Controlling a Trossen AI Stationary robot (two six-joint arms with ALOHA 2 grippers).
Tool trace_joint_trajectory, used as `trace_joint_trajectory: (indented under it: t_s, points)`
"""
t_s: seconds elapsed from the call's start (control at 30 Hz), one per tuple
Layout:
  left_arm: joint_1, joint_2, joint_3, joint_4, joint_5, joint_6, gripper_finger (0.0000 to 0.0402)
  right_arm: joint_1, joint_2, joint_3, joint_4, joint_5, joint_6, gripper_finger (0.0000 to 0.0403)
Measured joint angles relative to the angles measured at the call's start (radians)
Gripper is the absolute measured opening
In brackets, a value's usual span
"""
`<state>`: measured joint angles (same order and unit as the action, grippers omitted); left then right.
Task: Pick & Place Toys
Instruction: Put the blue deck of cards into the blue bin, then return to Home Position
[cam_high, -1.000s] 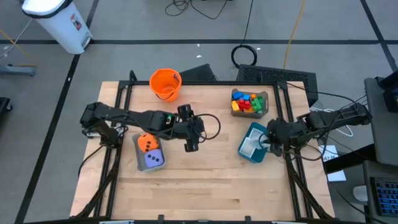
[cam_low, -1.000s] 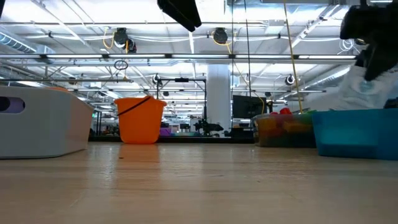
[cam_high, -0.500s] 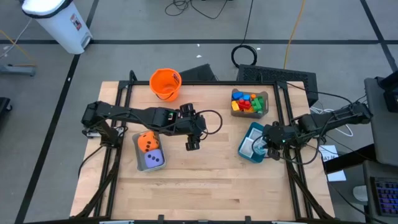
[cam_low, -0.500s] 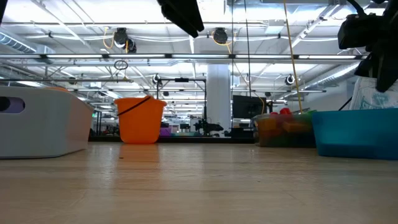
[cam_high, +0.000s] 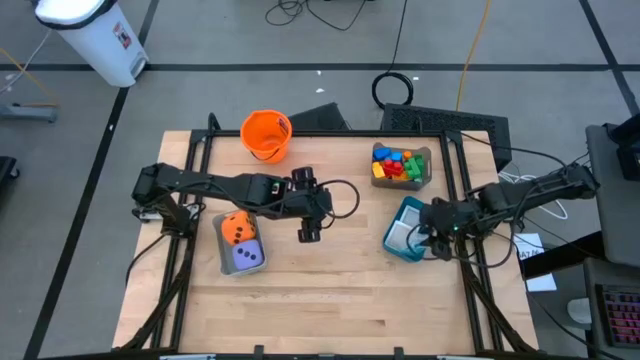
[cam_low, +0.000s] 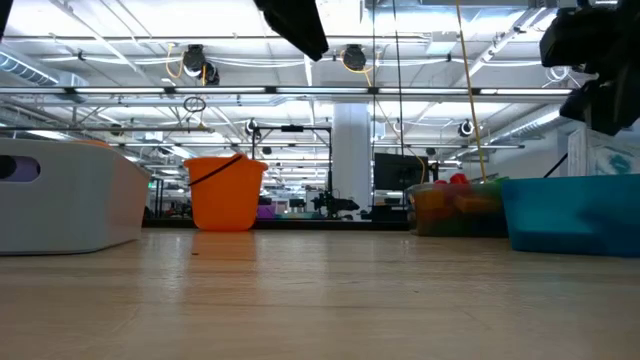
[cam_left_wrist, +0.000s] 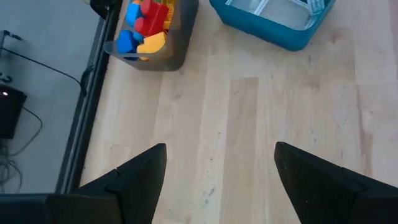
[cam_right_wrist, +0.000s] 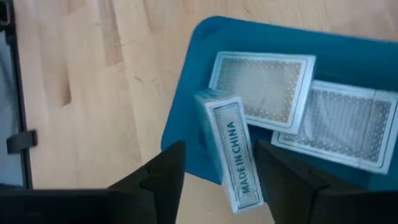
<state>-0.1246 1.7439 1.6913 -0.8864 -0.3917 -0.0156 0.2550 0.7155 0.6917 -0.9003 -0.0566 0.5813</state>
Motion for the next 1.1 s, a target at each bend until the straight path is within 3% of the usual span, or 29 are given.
trace_joint_trajectory:
  t_s: [0.27,0.57,0.73,0.83,1.1]
  points:
    - [0.007,-0.029,0.000,-0.055,-0.005,0.037,0.0298,0.000,0.000,0.077,-0.010,0.019,-0.202,0.0205]
    - [0.057,-0.158,0.000,-0.239,-0.008,-0.044,0.0293,0.000,-0.067,0.123,0.064,0.308,-0.427,0.0195]
    - [0.063,-0.307,-0.033,-0.273,-0.012,-0.116,0.0275,0.000,-0.155,0.120,0.157,0.381,-0.501,0.0186]
    - [0.040,-0.443,-0.155,-0.158,-0.013,-0.129,0.0265,0.000,-0.210,0.098,0.224,0.397,-0.530,0.0181]
    - [-0.032,-0.868,-0.659,0.269,-0.029,-0.142,0.0257,0.000,-0.320,-0.032,0.418,0.397,-0.637,0.0176]
